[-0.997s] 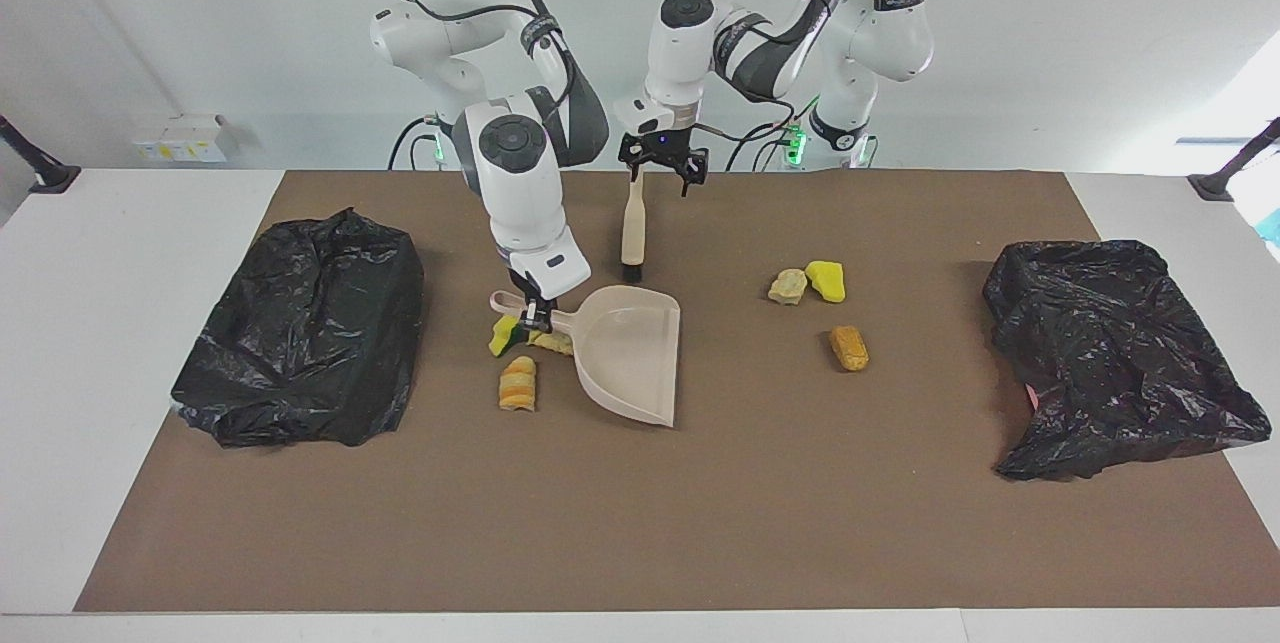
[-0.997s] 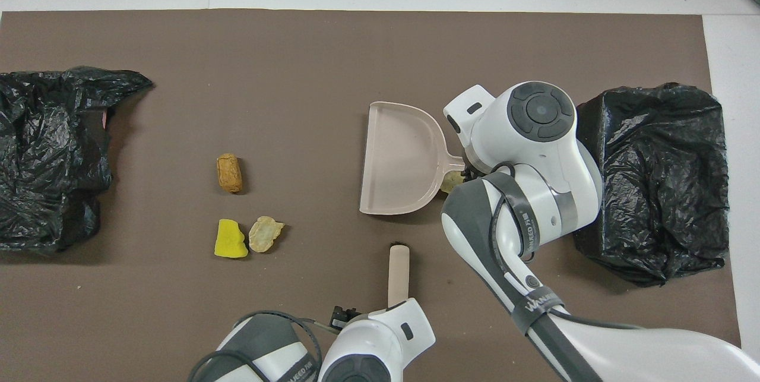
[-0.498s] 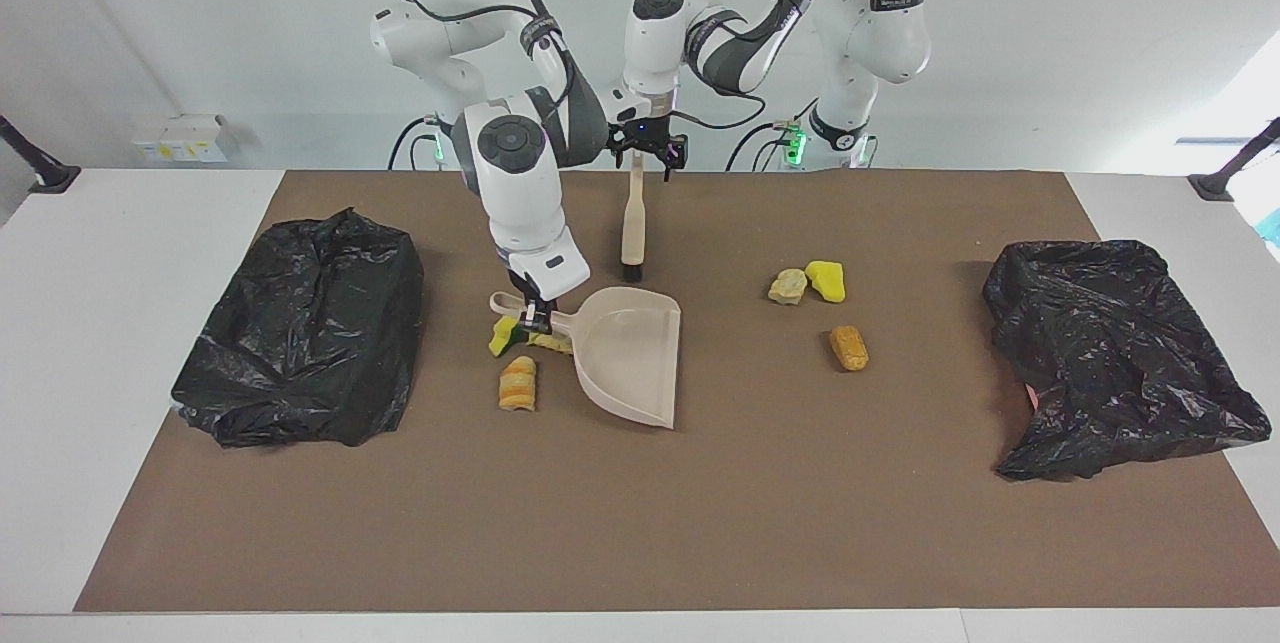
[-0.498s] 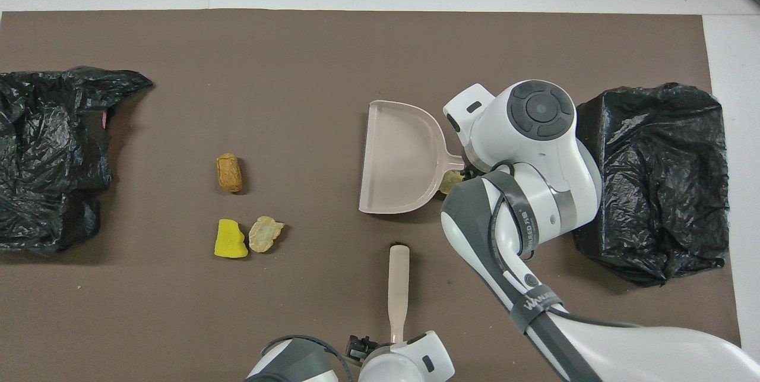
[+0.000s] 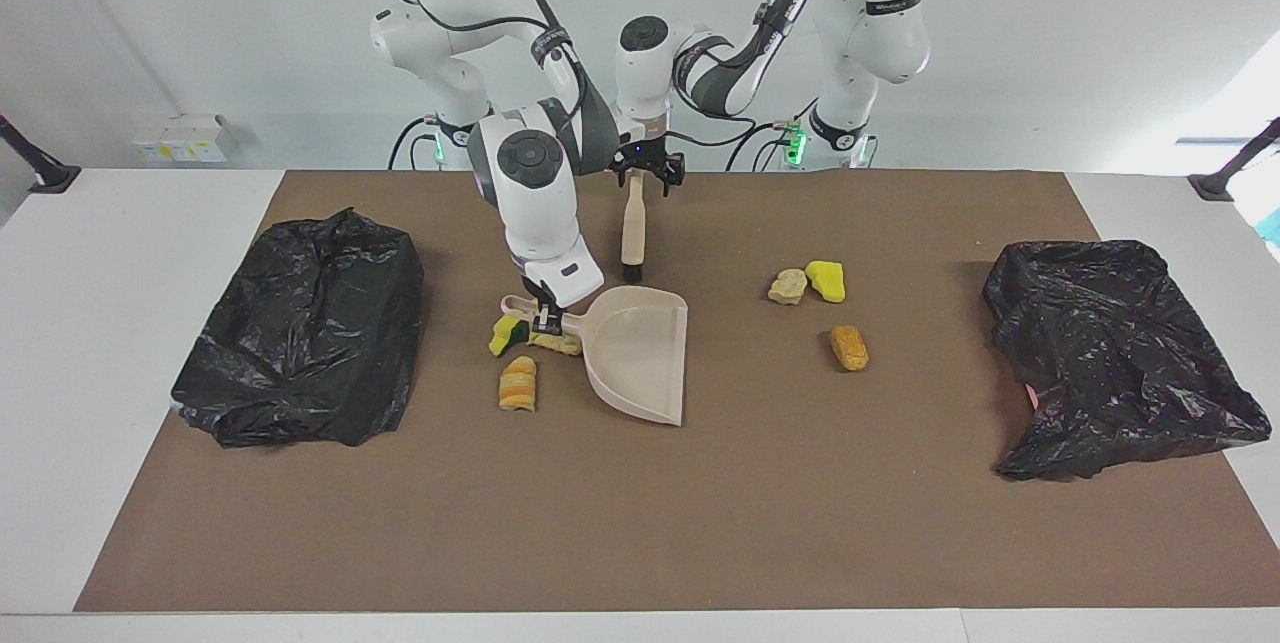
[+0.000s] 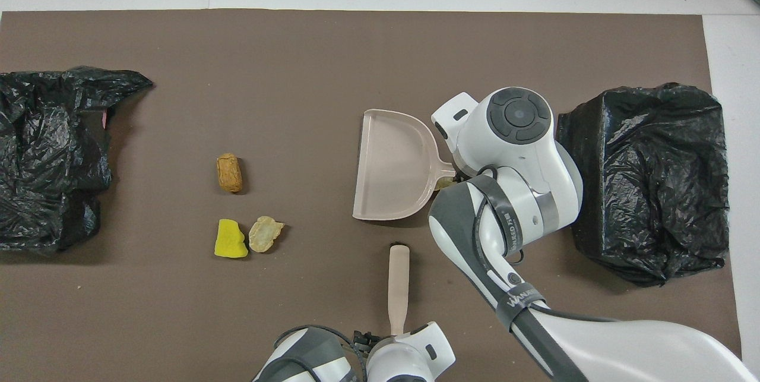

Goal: Sweep and dump trash in bin

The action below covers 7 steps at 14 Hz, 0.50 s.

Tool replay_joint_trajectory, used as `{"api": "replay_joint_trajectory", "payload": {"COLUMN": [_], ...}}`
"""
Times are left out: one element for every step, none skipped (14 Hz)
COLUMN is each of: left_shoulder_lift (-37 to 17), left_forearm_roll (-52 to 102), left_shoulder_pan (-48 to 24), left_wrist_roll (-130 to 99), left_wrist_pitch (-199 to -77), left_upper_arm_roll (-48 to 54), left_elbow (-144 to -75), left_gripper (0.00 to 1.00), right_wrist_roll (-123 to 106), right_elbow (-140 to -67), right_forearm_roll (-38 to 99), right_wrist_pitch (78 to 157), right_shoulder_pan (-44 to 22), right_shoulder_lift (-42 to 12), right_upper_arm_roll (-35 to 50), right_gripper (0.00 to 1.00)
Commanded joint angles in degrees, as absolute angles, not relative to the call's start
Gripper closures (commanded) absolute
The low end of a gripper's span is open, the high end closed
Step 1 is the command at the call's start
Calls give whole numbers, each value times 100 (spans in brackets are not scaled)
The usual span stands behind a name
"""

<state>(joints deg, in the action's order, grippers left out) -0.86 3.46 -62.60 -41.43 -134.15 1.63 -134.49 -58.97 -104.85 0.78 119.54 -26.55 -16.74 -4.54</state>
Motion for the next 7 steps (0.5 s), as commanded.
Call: {"api": "replay_joint_trajectory", "payload": {"left_shoulder_lift": [-9,17,35,35,44,44,44], "left_forearm_roll": [220,220,220,220,220,220,220], "left_shoulder_pan": [-6381,-6381,-6381,-6390,-6390,-6390,-6390], "left_wrist_roll": [-4298,-4289,-4298,-4298,-4298,-4298,-4298], "left_wrist_pitch": [-13386,-13377,-13368,-13368,-13368,-13359,-13359], "left_upper_arm_roll": [79,79,79,79,79,79,79], "left_elbow": [-13412,-13412,-13412,-13412,-13412,-13412,-13421], "left_gripper": [31,34,34,35,36,37,38], "right_wrist_roll": [-5836,-5827,-5827,-5827,-5836,-5836,-5836], "right_elbow": [-10556,-10556,-10556,-10556,-10556,-10556,-10556], "right_forearm_roll": [79,79,79,79,79,79,79], "right_wrist_pitch": [12041,12041,12041,12041,12041,12041,12041], "right_shoulder_pan": [-2646,-2646,-2646,-2646,-2646,-2637,-2637], "right_shoulder_lift": [-1661,-1661,-1661,-1661,-1661,-1661,-1661], "right_upper_arm_roll": [-422,-422,-422,-422,-422,-422,-422], "right_gripper": [100,100,100,100,100,100,100]}}
